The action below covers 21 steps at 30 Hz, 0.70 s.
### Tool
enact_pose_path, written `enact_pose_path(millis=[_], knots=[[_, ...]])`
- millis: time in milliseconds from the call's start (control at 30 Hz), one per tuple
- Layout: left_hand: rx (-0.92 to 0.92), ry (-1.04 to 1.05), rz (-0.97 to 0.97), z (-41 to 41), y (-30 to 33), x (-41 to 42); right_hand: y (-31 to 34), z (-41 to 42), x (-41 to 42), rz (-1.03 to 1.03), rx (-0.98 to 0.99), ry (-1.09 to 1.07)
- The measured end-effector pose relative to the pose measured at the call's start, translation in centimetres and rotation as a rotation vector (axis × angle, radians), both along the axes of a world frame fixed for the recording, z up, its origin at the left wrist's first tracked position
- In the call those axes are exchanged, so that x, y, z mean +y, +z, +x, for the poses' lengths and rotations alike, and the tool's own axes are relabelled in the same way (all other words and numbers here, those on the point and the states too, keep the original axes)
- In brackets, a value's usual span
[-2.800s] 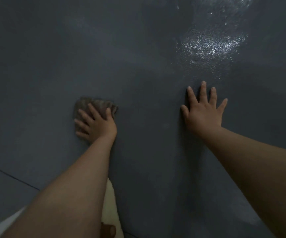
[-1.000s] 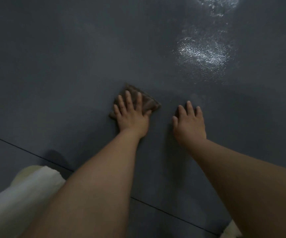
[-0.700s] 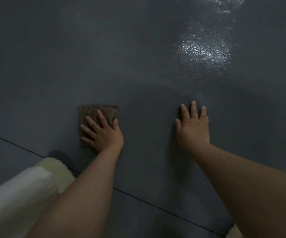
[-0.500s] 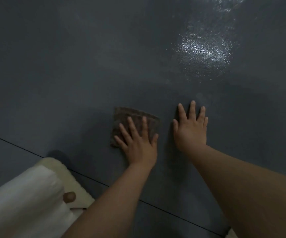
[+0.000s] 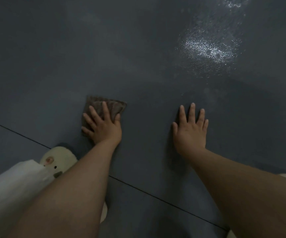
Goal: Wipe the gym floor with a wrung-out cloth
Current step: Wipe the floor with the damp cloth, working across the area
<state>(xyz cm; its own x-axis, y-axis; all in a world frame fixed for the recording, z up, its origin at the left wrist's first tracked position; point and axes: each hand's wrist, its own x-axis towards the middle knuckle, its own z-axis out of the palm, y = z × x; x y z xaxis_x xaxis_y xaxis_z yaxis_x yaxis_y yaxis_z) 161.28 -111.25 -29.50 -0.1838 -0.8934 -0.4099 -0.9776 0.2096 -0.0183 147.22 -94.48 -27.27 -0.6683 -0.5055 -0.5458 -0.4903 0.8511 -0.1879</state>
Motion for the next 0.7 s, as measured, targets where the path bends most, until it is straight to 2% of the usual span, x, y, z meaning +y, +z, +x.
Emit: enact_pose_path(millis=[100, 200, 300, 367, 467, 567, 600, 700], knots=[[-0.003, 0.151, 0.031, 1.8, 0.5, 1.4, -0.1, 0.0, 0.1, -0.001, -0.004, 0.013], [-0.003, 0.180, 0.053, 2.5, 0.6, 5.7, -0.1, 0.0, 0.4, -0.010, 0.008, 0.029], [0.038, -0.026, 0.027, 1.9, 0.6, 12.6, -0.2, 0.0, 0.7, -0.013, 0.014, 0.041], [0.032, -0.201, 0.119, 1.3, 0.7, 15.4, -0.2, 0.0, 0.6, -0.009, 0.013, 0.043], [0.014, -0.328, 0.182, 1.6, 0.6, 14.2, -0.3, 0.3, 0.4, -0.006, 0.032, 0.037], [-0.006, -0.517, 0.031, 2.4, -0.1, 10.1, -0.4, 1.0, 0.5, -0.008, 0.035, 0.041], [-0.006, -0.511, 0.006, 2.7, -0.5, 8.6, -0.4, 1.3, 0.7, -0.008, 0.034, 0.048], [0.006, -0.224, 0.027, 3.7, -0.2, 4.9, -0.5, 2.3, 1.3, -0.008, 0.041, 0.072]])
